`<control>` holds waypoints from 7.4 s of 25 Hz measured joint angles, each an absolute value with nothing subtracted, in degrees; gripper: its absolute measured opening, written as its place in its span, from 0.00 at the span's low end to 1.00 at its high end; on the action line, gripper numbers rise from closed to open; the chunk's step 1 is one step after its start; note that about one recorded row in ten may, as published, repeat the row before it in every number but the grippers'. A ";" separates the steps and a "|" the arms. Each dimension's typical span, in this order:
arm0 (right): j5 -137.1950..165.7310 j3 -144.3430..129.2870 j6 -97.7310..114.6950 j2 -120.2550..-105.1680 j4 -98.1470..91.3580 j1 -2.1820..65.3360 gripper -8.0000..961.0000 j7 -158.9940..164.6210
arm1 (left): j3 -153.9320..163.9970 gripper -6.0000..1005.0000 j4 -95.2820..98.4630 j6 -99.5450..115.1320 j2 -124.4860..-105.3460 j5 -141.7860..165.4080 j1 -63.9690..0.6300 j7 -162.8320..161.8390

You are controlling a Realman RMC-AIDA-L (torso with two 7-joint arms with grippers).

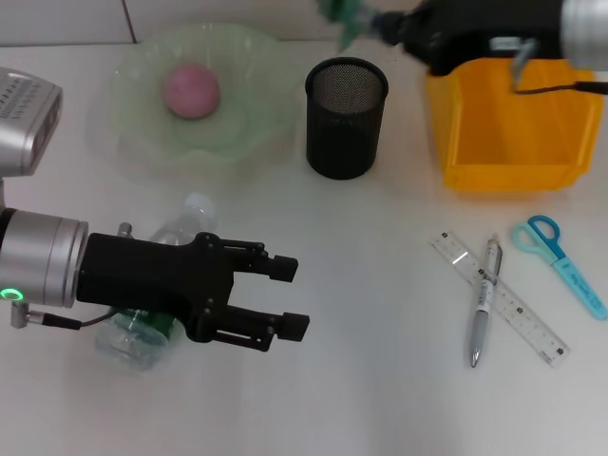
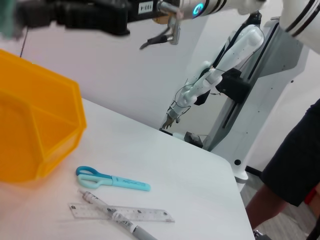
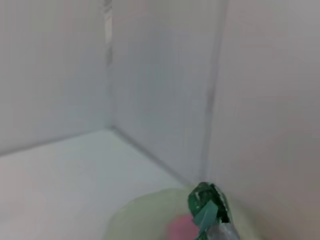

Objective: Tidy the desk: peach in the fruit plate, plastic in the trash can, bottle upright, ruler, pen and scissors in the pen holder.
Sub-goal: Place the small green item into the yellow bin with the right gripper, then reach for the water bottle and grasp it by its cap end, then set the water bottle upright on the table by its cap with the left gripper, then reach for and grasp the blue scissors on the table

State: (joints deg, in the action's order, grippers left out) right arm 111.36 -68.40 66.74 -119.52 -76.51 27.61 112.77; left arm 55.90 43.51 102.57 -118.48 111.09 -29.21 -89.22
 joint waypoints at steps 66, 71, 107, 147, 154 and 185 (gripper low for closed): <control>108.74 -36.65 101.41 -118.76 -32.39 18.64 0.73 65.22 | 59.59 0.69 56.92 86.22 -118.97 155.68 -46.67 -156.89; 108.75 -36.65 101.27 -118.89 -31.29 19.64 0.73 65.20 | 63.27 0.69 53.09 81.32 -119.16 154.80 -46.31 -157.47; 109.16 -36.65 98.15 -119.00 -28.35 21.13 0.73 65.12 | 78.56 0.45 56.90 74.16 -119.07 151.29 -41.86 -156.88; 104.07 -35.89 91.37 -119.43 -16.07 26.33 0.73 63.19 | 65.77 0.47 45.30 73.32 -118.58 77.60 -18.43 -73.35; 104.02 -35.86 90.00 -119.57 -14.56 27.46 0.73 62.88 | 65.47 0.48 31.42 76.86 -118.57 64.36 -18.86 -53.67; 103.96 -35.85 87.85 -119.62 -10.37 29.58 0.73 59.90 | 65.48 0.58 16.40 82.84 -118.99 47.82 -19.83 -35.44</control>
